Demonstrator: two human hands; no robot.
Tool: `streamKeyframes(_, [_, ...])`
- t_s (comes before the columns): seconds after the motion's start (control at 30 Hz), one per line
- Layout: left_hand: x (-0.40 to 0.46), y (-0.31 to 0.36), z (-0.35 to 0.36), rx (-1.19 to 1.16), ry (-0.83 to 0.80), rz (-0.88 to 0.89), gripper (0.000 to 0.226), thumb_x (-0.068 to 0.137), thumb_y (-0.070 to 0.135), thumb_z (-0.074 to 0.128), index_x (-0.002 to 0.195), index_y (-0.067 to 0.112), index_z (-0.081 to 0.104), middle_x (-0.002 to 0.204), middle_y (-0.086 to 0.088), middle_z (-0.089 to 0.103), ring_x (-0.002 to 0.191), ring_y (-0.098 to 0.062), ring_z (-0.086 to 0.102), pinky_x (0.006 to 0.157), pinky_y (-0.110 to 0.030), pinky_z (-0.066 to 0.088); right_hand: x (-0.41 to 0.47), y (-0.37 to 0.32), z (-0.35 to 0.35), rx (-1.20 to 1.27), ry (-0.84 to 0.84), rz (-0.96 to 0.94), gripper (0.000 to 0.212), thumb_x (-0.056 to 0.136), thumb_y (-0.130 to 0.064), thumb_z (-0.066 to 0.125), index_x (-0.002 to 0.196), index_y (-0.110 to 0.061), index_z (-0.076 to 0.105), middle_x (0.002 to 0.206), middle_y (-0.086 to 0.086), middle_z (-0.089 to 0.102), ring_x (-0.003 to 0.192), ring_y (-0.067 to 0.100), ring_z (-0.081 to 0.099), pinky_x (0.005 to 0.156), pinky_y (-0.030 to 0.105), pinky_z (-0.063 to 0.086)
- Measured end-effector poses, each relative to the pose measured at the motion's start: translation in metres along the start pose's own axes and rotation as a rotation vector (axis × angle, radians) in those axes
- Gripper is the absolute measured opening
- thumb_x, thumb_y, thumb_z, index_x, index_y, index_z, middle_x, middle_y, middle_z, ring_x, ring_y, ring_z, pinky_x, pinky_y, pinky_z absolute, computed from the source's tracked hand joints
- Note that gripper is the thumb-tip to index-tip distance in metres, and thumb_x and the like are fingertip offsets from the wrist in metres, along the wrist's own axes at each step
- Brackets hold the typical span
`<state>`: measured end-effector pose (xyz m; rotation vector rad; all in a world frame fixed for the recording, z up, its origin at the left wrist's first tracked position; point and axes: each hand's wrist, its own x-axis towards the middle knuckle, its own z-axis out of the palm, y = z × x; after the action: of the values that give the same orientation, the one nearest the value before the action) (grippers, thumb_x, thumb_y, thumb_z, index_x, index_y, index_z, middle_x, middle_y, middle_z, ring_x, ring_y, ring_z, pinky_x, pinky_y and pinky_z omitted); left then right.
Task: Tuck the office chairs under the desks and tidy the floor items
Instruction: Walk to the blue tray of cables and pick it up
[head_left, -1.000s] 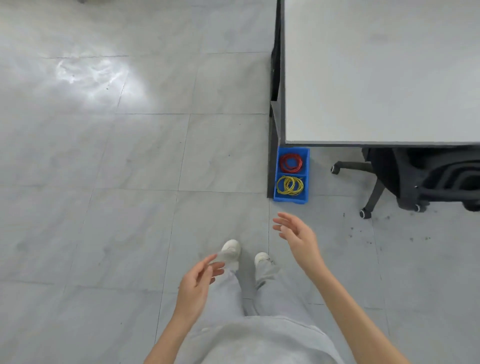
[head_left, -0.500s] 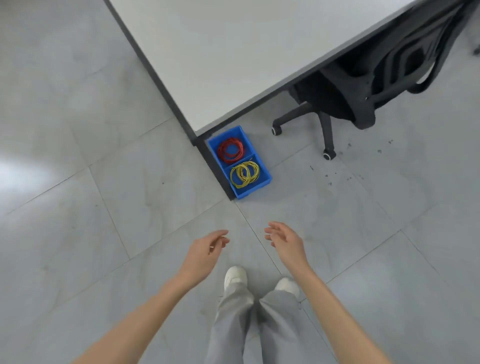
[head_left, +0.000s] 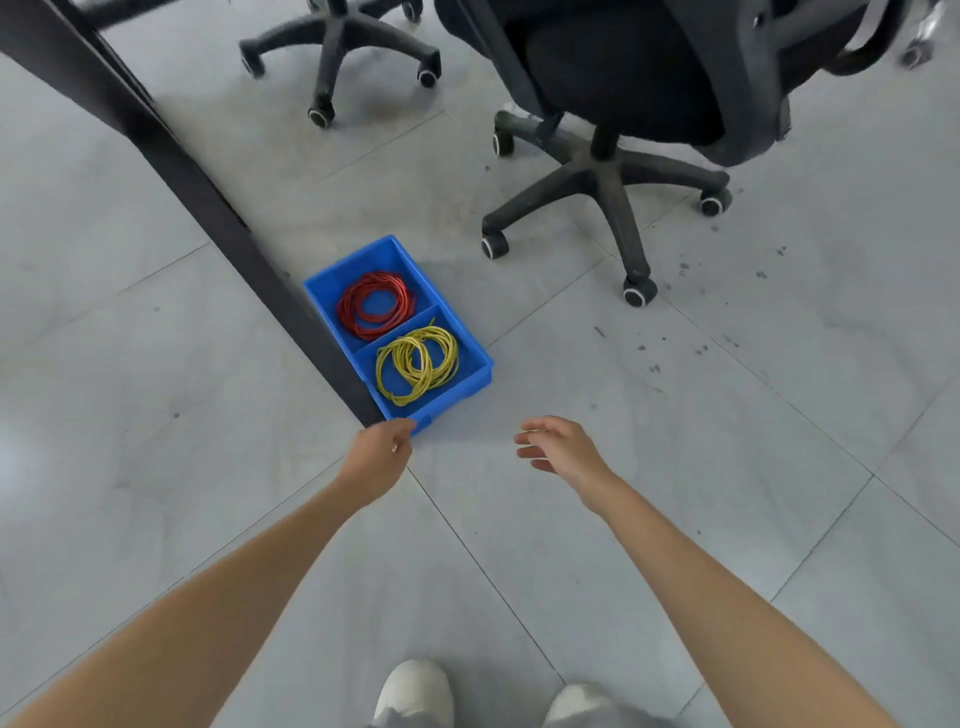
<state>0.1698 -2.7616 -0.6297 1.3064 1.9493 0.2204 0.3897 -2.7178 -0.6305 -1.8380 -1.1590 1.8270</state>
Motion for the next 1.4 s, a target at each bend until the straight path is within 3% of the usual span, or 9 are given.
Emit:
streamKeyframes(0.23, [0.107, -0.045, 0.060, 0.068, 0.113, -0.006, 0.041, 0.093, 0.009, 0.041, 0.133, 0.005, 0.045, 0.128, -0.018, 0.054, 0.115, -0.034, 0.051, 0.091, -0.038, 0.043, 0.112, 0.045, 0.014, -0.041, -0.037, -0.088, 0.022, 0.090, -0.010, 0.047, 0.108, -0.010, 0.059, 0.102, 0.006, 0.066, 0.088, 0.019, 0.063, 0.072, 0.021, 0.049])
streamKeyframes(0.37, [0.130, -0.053, 0.076, 0.109, 0.029, -0.034, 0.024, 0.093, 0.009, 0.035, 0.096, 0.012, 0.058, 0.102, -0.021, 0.055, 0.089, -0.033, 0.054, 0.075, -0.037, 0.047, 0.134, 0.060, 0.016, -0.038, -0.035, -0.090, 0.023, 0.090, -0.009, 0.045, 0.108, -0.010, 0.059, 0.102, 0.006, 0.065, 0.088, 0.019, 0.063, 0.075, 0.022, 0.049])
streamKeyframes(0.47, [0.130, -0.055, 0.079, 0.166, 0.040, -0.030, 0.039, 0.092, 0.007, 0.039, 0.129, 0.005, 0.048, 0.128, -0.019, 0.053, 0.115, -0.036, 0.049, 0.091, -0.038, 0.044, 0.129, 0.073, 0.019, -0.031, -0.039, -0.054, 0.026, 0.091, -0.008, 0.043, 0.111, -0.009, 0.059, 0.102, 0.005, 0.065, 0.088, 0.019, 0.063, 0.075, 0.022, 0.049])
streamKeyframes(0.57, [0.134, -0.059, 0.079, 0.212, 0.020, 0.005, 0.045, 0.087, 0.004, 0.043, 0.132, 0.005, 0.045, 0.132, -0.017, 0.051, 0.123, -0.034, 0.045, 0.098, -0.038, 0.039, 0.130, 0.087, 0.019, -0.015, -0.033, -0.023, 0.029, 0.091, -0.008, 0.041, 0.114, -0.008, 0.058, 0.102, 0.005, 0.065, 0.089, 0.018, 0.063, 0.075, 0.021, 0.049])
streamKeyframes(0.87, [0.089, -0.028, 0.133, -0.006, -0.081, 0.149, 0.033, 0.078, -0.001, 0.044, 0.105, -0.001, 0.064, 0.099, -0.019, 0.059, 0.097, -0.032, 0.055, 0.084, -0.037, 0.043, 0.133, 0.132, 0.023, 0.185, 0.024, 0.117, 0.031, 0.095, -0.018, 0.043, 0.124, -0.008, 0.047, 0.111, 0.009, 0.057, 0.099, 0.024, 0.060, 0.086, 0.032, 0.048])
streamKeyframes(0.93, [0.076, -0.020, 0.149, -0.020, -0.166, 0.169, 0.036, 0.076, 0.006, 0.043, 0.103, -0.003, 0.064, 0.094, -0.017, 0.059, 0.088, -0.025, 0.054, 0.081, -0.035, 0.044, 0.130, 0.136, 0.023, 0.237, 0.039, 0.126, 0.027, 0.097, -0.024, 0.042, 0.119, -0.010, 0.047, 0.108, 0.008, 0.056, 0.098, 0.024, 0.058, 0.087, 0.034, 0.048])
streamKeyframes(1.07, [0.066, -0.004, 0.176, -0.110, -0.327, 0.167, 0.042, 0.084, -0.004, 0.040, 0.115, 0.010, 0.063, 0.119, -0.007, 0.064, 0.111, -0.021, 0.056, 0.095, -0.027, 0.044, 0.130, 0.146, 0.010, 0.347, 0.178, 0.144, 0.021, 0.094, -0.025, 0.049, 0.098, -0.005, 0.054, 0.098, 0.015, 0.061, 0.088, 0.024, 0.060, 0.072, 0.027, 0.053])
streamKeyframes(1.27, [0.071, 0.008, 0.179, -0.251, -0.482, 0.172, 0.040, 0.090, 0.003, 0.043, 0.129, 0.009, 0.049, 0.119, -0.009, 0.064, 0.112, -0.019, 0.057, 0.100, -0.032, 0.043, 0.133, 0.149, -0.019, 0.345, 0.220, 0.133, 0.014, 0.094, -0.019, 0.050, 0.089, -0.008, 0.056, 0.094, 0.012, 0.062, 0.079, 0.021, 0.062, 0.066, 0.029, 0.053])
streamKeyframes(1.4, [0.085, -0.001, 0.161, -0.275, -0.259, 0.251, 0.034, 0.090, 0.000, 0.046, 0.122, 0.007, 0.054, 0.112, -0.009, 0.067, 0.107, -0.020, 0.060, 0.092, -0.022, 0.044, 0.153, 0.146, -0.043, 0.225, 0.427, 0.125, 0.018, 0.092, -0.024, 0.052, 0.083, -0.010, 0.057, 0.099, 0.015, 0.061, 0.079, 0.023, 0.058, 0.067, 0.036, 0.054])
